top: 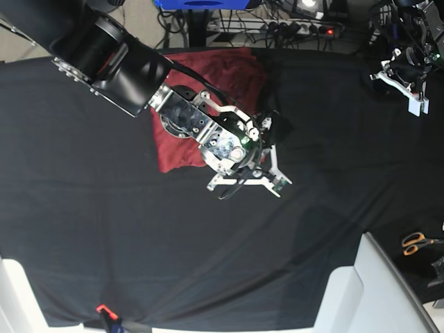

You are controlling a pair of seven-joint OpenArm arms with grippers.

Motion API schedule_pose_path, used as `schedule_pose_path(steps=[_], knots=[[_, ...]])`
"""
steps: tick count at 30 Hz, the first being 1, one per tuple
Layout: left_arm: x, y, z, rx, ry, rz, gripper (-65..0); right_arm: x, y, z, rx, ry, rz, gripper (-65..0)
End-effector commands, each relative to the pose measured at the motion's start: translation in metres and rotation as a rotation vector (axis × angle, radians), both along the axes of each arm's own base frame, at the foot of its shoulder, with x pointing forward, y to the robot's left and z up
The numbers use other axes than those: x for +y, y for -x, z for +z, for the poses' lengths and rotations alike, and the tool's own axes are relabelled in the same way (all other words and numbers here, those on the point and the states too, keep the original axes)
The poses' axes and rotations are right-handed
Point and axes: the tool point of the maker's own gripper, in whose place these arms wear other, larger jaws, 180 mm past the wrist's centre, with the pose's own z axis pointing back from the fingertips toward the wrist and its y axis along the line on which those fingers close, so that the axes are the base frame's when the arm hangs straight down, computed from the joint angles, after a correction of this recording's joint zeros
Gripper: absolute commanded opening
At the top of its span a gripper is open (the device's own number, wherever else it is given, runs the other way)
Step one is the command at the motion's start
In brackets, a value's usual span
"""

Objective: Fold the T-shirt properly
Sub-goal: 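Grasp the red shirt's corner with the right gripper and fold it over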

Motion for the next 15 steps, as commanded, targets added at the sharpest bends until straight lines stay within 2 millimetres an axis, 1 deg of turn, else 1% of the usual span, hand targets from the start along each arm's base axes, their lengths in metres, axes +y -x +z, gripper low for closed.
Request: schedule_pose_path(steps=[1, 4, 7, 9, 11, 15], knots=[[0.007, -0.001, 0.004, 0.003, -0.019, -0.006, -65.0, 0.013, -0.007, 0.018, -0.033, -0.045, 0.007, -64.4], [0.007, -0.001, 0.004, 0.003, -0.019, -0.006, -65.0, 0.017, -0.003, 0.023, -0.032, -0.057, 0.014, -64.4], [0.007, 0.000, 0.004, 0.005, -0.019, -0.006, -65.0, 0.018, 0.002, 0.021, -0.023, -0.058, 0.017, -64.4], [0.007, 0.000, 0.004, 0.005, -0.019, -0.006, -65.0, 0.023, 0.007, 0.025, -0.024, -0.079, 0.025, -64.4], [0.007, 0.000, 0.004, 0.005, -0.019, -0.006, -65.0, 0.030, 0.012, 0.035, -0.034, -0.114, 0.033, -64.4], [0.007, 0.000, 0.004, 0.005, -0.019, -0.006, -65.0, 0.032, 0.016, 0.045, -0.030, -0.114, 0.046, -64.4]])
